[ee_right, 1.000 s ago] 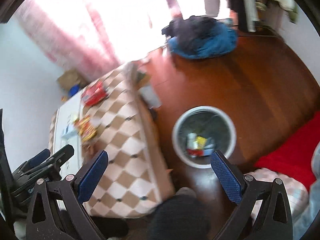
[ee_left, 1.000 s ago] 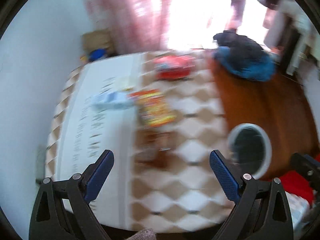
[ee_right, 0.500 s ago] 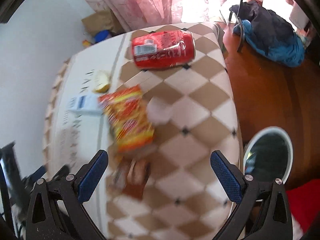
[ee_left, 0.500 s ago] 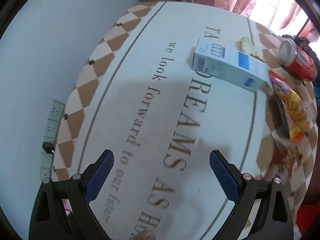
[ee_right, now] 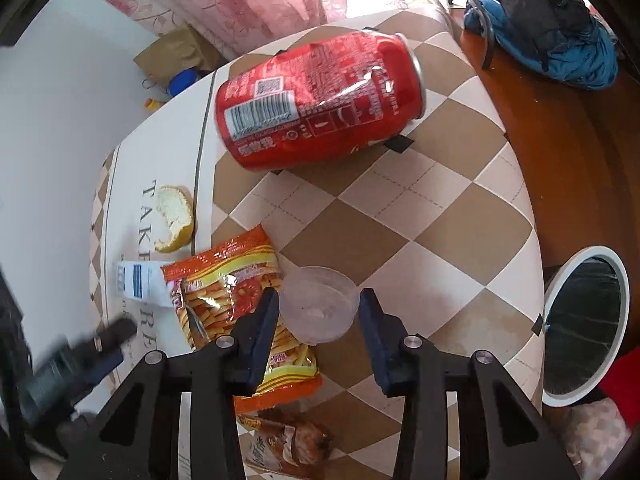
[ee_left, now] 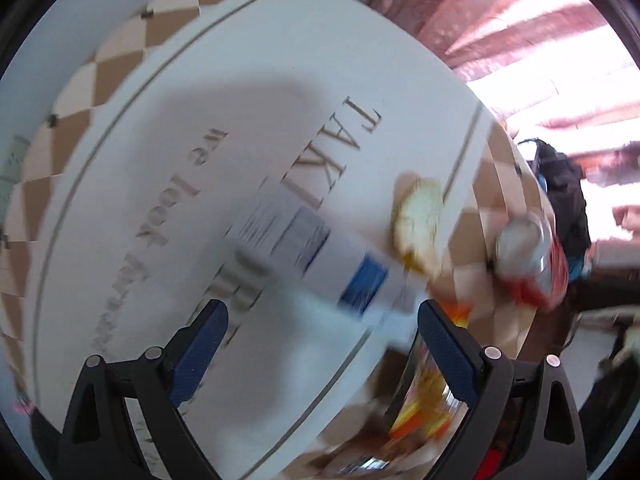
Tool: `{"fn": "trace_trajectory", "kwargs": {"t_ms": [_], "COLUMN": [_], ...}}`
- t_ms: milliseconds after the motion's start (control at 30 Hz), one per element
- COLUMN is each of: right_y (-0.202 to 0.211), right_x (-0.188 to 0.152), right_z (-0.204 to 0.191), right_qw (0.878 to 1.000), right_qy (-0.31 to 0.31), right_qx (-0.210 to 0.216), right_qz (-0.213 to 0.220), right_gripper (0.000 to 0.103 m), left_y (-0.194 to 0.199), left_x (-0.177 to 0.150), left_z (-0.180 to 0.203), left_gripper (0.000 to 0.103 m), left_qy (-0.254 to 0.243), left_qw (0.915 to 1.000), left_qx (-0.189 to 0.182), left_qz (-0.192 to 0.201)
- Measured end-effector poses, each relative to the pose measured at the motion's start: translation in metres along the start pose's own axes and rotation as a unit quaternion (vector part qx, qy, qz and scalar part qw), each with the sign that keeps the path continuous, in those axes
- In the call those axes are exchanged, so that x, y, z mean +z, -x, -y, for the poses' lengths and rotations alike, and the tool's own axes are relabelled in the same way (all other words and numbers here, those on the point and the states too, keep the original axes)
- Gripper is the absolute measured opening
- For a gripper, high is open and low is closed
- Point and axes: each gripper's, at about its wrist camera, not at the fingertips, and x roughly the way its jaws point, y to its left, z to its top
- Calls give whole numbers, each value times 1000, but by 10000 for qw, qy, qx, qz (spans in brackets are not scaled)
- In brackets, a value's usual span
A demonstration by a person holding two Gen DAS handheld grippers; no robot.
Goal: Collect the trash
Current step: 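Grasp the clear plastic cup with the right tool while the left tool grasps the white box, then carry the clear cup over the bin and open the right tool while the left tool drops the white box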
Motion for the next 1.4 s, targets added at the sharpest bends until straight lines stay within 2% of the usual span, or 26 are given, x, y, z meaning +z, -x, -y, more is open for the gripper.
{"fn": "trace_trajectory", "kwargs": {"t_ms": [100,133,167,200,233,333,433,500,533,600,633,767,833,1000,1233,1400], "right_y": [5,6,7,9,11,13,14,13,12,9,9,3,-2,2,35,75], "right_x": [2,3,4,4,3,4,3,3,3,4,5,6,5,-3,-32,-65], "right_z": [3,4,6,8,10,12,15,15,16,18,19,16,16,17,6,6], "right_qw": [9998,9996,9995,9994,9993,9991,9987,9984,9984,9986,9987,9988,9987,9988,9954,9879], "right_qy": [-33,-35,-30,-32,-28,54,158,203,218,213,198,178,152,185,611,880], "right_qx": [-192,-245,-288,-321,-339,-403,-486,-521,-528,-488,-467,-452,-481,-446,-535,-702], "right_qz": [85,96,96,114,124,117,56,34,13,1,19,-59,-113,36,505,1070], "right_gripper": [43,43,43,43,43,43,43,43,43,43,43,43,43,43,43,43], "left_y": [-8,-8,-6,-4,-1,4,13,11,7,-2,1,6,12,43,96,127], "left_x": [14,16,19,21,19,13,5,2,0,-2,-3,-11,-24,-56,-111,-148], "left_z": [-3,-5,-6,-8,-6,-2,0,1,-1,-4,-6,-10,-5,-9,10,39], "left_gripper": [94,78,68,64,54,42,42,42,42,43,44,42,36,35,35,35], "left_qy": [272,322,357,345,254,-484,-1379,-1885,-2028,-2120,-2096,-2098,-2157,-2346,-2722,-2986], "left_qw": [9996,9995,9993,9993,9995,9979,9857,9746,9699,9660,9667,9657,9640,9575,9405,9284], "left_qx": [-16,3,27,32,33,370,892,1160,1319,1469,1441,1491,1481,1409,1278,1028], "left_qz": [27,77,109,126,164,203,390,334,295,154,293,338,469,915,1584,1958]}}
